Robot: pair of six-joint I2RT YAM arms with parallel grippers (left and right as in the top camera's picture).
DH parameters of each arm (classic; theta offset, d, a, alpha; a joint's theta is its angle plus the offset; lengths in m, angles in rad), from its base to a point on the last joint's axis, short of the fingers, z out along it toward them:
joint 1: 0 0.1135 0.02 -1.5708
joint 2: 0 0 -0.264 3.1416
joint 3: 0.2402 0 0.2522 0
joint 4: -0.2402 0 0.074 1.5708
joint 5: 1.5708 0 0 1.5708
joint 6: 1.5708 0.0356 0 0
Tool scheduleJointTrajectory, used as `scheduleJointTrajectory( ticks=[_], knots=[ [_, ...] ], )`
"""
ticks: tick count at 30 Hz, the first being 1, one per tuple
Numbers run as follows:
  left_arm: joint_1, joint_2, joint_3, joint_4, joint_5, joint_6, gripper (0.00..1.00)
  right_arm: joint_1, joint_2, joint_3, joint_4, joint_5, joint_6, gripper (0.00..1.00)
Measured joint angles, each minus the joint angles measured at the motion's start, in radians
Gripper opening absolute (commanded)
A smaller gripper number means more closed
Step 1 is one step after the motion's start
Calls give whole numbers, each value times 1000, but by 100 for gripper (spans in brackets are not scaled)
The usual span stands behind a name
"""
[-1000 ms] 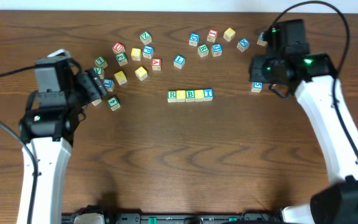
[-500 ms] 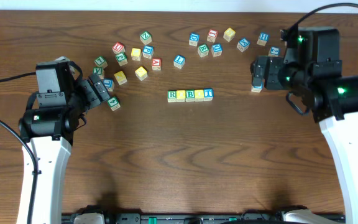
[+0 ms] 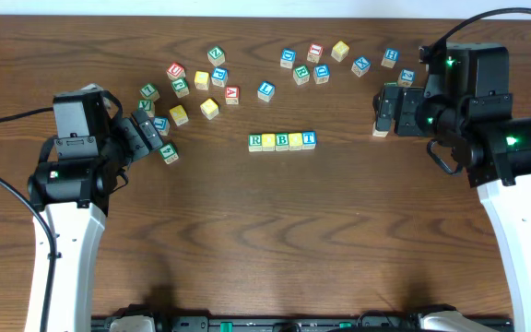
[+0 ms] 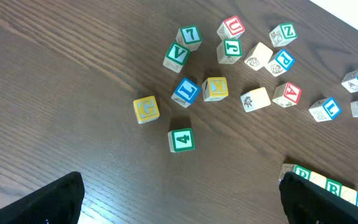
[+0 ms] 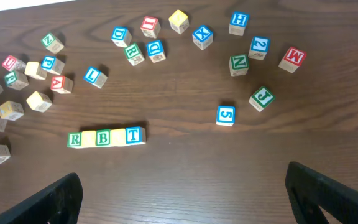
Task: Spell out ROBOT
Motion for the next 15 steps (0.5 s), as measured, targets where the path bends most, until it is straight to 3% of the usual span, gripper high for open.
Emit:
scheduleJointTrajectory(
  ticks=[15],
  knots=[
    [0, 0, 0, 0, 0, 0, 99, 0, 0, 0, 9, -5, 42, 99]
  ],
)
